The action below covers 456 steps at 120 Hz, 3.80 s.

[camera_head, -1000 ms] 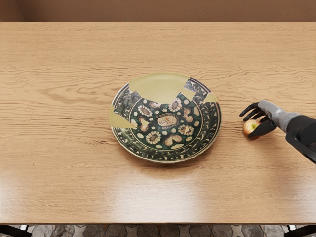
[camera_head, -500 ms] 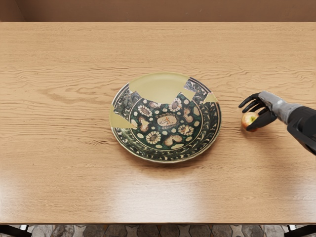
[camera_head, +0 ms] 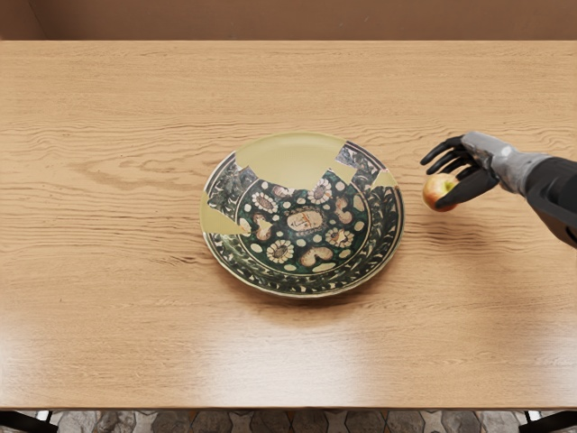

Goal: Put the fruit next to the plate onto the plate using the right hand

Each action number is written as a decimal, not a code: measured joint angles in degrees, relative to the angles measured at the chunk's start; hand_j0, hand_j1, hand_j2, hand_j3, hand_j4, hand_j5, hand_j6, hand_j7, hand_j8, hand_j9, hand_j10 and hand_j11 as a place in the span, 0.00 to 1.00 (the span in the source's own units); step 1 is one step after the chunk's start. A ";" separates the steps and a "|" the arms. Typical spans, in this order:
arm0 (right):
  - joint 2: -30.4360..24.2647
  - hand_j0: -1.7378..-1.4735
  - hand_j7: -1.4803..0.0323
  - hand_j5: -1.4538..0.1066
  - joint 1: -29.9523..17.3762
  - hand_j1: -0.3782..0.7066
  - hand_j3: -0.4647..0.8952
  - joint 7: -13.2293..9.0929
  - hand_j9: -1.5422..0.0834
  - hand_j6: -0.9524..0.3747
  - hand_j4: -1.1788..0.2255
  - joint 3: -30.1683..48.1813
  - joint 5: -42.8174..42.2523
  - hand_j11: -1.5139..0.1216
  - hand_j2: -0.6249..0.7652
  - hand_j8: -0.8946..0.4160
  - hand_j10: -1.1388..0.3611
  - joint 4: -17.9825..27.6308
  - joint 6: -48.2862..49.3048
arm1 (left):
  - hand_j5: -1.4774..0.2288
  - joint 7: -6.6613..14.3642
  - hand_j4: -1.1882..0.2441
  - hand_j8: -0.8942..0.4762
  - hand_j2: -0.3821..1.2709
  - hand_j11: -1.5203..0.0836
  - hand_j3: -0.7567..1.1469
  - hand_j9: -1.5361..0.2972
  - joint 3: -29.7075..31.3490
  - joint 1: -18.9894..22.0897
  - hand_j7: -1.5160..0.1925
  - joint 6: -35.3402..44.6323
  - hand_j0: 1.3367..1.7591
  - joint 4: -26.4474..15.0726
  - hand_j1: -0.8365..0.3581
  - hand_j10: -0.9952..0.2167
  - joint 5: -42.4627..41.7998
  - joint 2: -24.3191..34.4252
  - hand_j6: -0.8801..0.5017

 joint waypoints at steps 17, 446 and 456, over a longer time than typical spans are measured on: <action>0.08 0.30 0.52 0.48 0.27 0.55 0.34 0.00 0.52 0.32 0.47 1.91 1.22 0.50 0.52 0.37 0.44 0.06 2.06 | 0.68 0.00 0.66 0.48 0.26 0.75 0.40 0.67 0.00 0.00 0.70 0.00 0.76 0.00 0.75 0.62 -0.02 0.00 0.46; 1.09 0.30 0.94 0.89 4.36 0.08 0.34 0.54 0.91 0.68 0.80 15.48 26.18 0.89 0.44 0.64 0.73 -10.17 38.57 | 0.68 0.00 0.66 0.48 0.26 0.75 0.40 0.67 0.02 0.78 0.70 0.00 0.76 -0.31 0.75 0.62 0.00 0.00 0.46; -1.58 0.30 0.94 0.89 4.38 0.08 0.34 0.54 0.91 0.68 0.81 15.74 29.04 0.89 0.44 0.65 0.73 -12.66 40.79 | 0.68 0.00 0.66 0.48 0.26 0.75 0.40 0.67 0.03 0.92 0.70 0.00 0.76 -0.35 0.75 0.62 0.00 0.00 0.46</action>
